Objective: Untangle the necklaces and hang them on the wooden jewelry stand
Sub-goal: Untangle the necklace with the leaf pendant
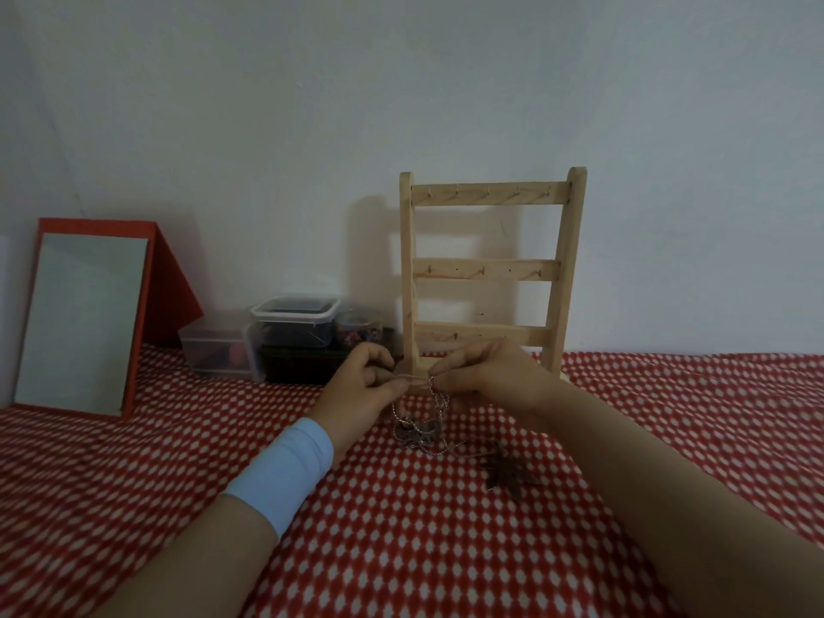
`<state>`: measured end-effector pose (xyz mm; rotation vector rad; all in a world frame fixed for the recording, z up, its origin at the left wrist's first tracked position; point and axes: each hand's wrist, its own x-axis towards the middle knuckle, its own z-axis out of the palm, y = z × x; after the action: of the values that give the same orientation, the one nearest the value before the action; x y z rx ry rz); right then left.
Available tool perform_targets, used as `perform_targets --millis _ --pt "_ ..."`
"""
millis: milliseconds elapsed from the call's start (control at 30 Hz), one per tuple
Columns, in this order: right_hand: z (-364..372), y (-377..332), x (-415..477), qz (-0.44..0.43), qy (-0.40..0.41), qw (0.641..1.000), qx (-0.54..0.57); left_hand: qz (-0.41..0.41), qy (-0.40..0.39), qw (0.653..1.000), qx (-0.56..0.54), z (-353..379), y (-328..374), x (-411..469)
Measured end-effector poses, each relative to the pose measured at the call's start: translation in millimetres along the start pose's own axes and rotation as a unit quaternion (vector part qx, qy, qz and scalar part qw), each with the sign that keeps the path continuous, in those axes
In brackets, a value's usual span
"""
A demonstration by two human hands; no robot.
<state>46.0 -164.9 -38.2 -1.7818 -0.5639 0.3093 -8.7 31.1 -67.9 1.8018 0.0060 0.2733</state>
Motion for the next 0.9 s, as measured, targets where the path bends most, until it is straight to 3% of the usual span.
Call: perform_targets --millis 133,333,567,700,900 --pt "1 0 -1 -0.006 0.001 0.999 0.032 0.029 -0.039 0.998 0.051 3 13 -6" --pt "1 -1 -1 -0.038 -0.031 0.999 -0.02 0.079 -0.041 0.987 0.136 9 12 -6" --pt "0 -6 1 -0.089 -0.026 0.988 -0.12 -0.051 -0.064 0.997 -0.013 5 19 -2" --pt "-1 -6 3 -0.088 -0.062 0.977 -0.187 -0.116 -0.032 0.985 -0.125 10 25 1" --pt "-3 -7 0 -0.025 -0.11 0.965 -0.237 -0.095 -0.037 0.974 -0.201 4 20 -3"
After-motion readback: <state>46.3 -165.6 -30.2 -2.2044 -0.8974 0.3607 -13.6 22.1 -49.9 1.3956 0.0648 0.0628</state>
